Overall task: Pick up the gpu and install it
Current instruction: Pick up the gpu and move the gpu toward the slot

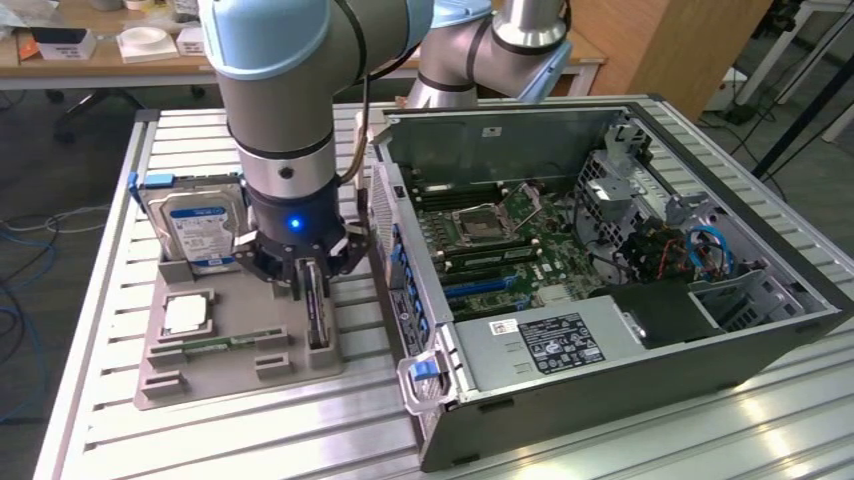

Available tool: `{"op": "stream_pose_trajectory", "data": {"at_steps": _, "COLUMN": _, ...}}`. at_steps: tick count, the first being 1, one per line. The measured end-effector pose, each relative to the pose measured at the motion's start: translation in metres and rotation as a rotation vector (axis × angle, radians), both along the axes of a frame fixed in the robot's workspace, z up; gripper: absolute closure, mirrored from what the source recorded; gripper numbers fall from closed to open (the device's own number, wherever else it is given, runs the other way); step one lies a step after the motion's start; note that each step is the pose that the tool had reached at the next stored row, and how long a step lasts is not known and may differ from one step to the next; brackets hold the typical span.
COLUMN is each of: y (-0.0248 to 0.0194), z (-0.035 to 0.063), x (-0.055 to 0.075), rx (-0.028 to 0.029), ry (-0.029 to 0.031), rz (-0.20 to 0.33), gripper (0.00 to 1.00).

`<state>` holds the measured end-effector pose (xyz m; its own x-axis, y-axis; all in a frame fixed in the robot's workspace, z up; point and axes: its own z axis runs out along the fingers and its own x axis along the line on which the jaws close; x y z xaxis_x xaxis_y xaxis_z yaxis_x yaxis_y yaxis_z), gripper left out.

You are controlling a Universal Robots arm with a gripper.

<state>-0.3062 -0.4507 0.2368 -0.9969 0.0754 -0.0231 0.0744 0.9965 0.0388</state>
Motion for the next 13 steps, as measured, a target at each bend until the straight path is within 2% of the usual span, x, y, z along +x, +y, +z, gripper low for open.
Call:
{"op": "stream_pose_trajectory", "data": {"at_steps": 2, "y": 0.0000, "z": -0.0002, "x": 0.0002, "rx": 0.0001, "ry": -0.0001, "rz": 0.000, "gripper": 0.60}}
{"op": "stream_pose_trajectory", "data": {"at_steps": 3, "y": 0.0000, "z": -0.0004, "x": 0.0005, "rx": 0.0002, "ry": -0.0002, "rz": 0.000, "gripper": 0.67}}
{"op": "stream_pose_trajectory", "data": {"at_steps": 13, "y": 0.0000, "z": -0.0010, "x": 0.0035, "rx": 0.0000, "ry": -0.0001, "rz": 0.000, "gripper": 0.67}}
